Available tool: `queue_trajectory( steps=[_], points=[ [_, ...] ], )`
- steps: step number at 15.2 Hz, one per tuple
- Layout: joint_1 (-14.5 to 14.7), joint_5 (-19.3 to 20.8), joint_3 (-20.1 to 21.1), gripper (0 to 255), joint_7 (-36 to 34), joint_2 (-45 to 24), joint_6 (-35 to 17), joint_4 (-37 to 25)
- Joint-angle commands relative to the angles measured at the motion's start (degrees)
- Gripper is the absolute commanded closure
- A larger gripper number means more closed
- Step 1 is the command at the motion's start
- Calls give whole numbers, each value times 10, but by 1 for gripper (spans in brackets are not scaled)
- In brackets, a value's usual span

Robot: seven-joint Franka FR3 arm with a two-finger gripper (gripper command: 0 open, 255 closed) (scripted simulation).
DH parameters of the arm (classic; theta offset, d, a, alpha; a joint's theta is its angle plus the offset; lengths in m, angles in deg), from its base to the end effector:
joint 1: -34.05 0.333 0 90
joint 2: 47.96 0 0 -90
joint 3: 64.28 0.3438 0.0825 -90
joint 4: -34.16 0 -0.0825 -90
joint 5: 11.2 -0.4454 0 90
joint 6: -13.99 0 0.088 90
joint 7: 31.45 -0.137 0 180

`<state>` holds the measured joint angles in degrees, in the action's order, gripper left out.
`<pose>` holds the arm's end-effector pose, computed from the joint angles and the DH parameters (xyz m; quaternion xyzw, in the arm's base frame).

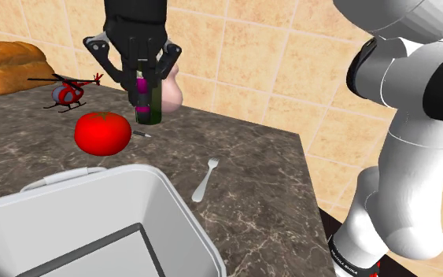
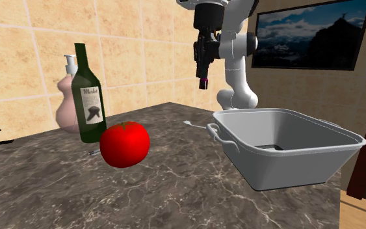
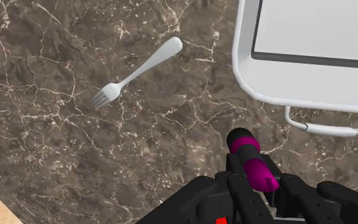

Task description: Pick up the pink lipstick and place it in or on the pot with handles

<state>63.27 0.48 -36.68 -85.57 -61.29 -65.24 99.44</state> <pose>0.4250 0.5091 0.6961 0.9988 -0.0038 0.0477 0.0125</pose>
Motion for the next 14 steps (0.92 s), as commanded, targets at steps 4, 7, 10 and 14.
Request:
queue_trajectory(
  steps=[4,7,10,14],
  points=[
    [59,24,22,255,-70,-32,19,-39],
    [102,44,33,255,-111,-62,38,-80],
    [156,70,41,255,-149,-103,66,-140],
    [256,120,34,255,-184,-190,130,-287]
  ],
)
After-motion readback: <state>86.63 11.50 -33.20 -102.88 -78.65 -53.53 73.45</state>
